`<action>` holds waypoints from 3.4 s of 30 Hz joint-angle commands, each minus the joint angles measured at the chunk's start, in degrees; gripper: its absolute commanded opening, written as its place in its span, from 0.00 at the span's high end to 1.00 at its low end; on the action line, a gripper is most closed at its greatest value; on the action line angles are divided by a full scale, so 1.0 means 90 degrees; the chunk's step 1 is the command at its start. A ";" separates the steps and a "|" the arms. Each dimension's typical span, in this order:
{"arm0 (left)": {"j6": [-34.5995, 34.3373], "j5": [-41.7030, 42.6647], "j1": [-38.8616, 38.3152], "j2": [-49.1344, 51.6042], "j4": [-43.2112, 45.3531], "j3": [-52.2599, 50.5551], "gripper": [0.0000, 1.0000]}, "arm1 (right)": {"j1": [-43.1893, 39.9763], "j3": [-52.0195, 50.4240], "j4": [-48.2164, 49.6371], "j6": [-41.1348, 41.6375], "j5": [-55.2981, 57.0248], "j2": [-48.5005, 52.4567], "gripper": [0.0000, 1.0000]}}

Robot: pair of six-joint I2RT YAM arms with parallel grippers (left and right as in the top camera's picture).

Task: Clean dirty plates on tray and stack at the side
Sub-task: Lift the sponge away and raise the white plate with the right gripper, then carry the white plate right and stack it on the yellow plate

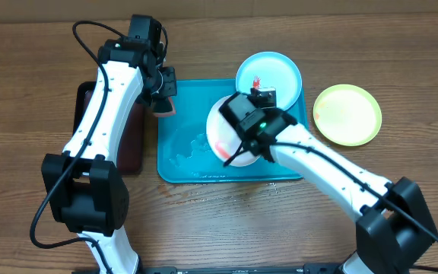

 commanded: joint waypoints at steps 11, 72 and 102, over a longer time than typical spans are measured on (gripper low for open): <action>-0.0131 0.0124 -0.0046 0.0000 0.0129 -0.0461 0.96 | 0.1336 0.0148 -0.0080 0.0027 0.4779 -0.0772 0.96; -0.0131 0.0172 -0.0049 0.0000 0.0146 -0.0461 0.96 | -0.1307 0.0083 0.0172 -0.1494 -0.3847 -0.0782 0.96; -0.0131 0.0170 -0.0049 0.0000 0.0226 -0.0461 0.96 | -0.6887 0.0080 0.0350 -0.0940 -0.4248 0.0993 0.96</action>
